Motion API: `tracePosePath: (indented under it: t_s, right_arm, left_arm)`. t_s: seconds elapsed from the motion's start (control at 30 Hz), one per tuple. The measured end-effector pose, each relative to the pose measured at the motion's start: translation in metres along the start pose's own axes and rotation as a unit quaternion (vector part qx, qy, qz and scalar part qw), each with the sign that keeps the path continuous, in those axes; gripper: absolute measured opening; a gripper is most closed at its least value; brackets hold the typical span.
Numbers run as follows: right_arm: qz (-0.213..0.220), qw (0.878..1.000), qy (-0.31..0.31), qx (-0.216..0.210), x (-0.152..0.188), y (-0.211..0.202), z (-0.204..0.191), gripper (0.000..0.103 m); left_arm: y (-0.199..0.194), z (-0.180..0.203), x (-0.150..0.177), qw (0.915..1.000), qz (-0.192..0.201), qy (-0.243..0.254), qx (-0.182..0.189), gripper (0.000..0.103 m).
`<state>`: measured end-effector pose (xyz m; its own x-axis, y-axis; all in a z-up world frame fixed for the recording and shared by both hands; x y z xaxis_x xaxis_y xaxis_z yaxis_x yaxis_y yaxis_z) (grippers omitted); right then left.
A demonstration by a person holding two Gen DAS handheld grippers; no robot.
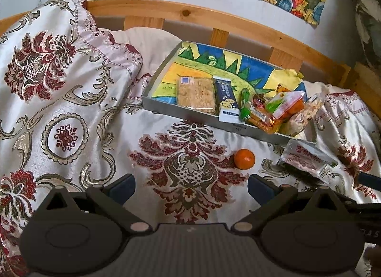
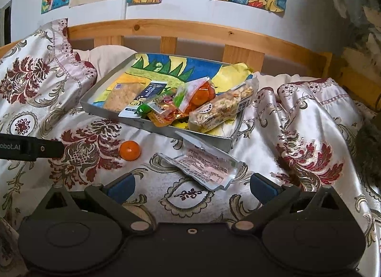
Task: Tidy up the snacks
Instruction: 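Withdraw both tools from the tray toward the mandarin and white packet, then reach the right tool to the white printed packet while the left tool approaches the mandarin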
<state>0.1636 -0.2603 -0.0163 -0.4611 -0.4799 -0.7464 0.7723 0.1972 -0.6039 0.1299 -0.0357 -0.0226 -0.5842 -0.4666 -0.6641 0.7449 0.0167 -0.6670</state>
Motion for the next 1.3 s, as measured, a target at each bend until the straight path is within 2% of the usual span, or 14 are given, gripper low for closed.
tracePosePath:
  t_s: [0.3, 0.67, 1.03, 1.3]
  right_arm:
    - [0.005, 1.0, -0.004, 0.008, -0.002, 0.002, 0.002, 0.102]
    - [0.012, 1.0, -0.02, 0.013, -0.004, 0.009, 0.008, 0.102]
    - [0.043, 0.992, -0.117, 0.012, -0.005, 0.028, 0.006, 0.102]
    - [0.028, 0.991, -0.13, 0.002, -0.001, 0.05, 0.007, 0.102]
  left_arm:
    - [0.012, 0.003, 0.005, 0.9997, -0.015, 0.009, -0.016, 0.102]
    - [0.022, 0.007, 0.007, 0.9994, -0.015, 0.016, -0.026, 0.102]
    - [0.037, 0.02, 0.006, 0.9984, -0.005, 0.046, -0.031, 0.102]
    - [0.053, 0.031, 0.002, 0.9968, -0.009, 0.075, -0.028, 0.102]
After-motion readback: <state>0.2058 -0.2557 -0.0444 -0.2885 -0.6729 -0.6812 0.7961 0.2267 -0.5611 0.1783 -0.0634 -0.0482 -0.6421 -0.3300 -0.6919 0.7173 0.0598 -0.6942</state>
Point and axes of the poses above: each gripper's, at about its wrist camera, not at the fingertips, and y roughly the way its jaws point, z to its right, x to its underside, the point moved 2 cm from there along y, roughly the way its jaws point, and after that the axes turned 14 degrees about -y, right-handed, at the moved point
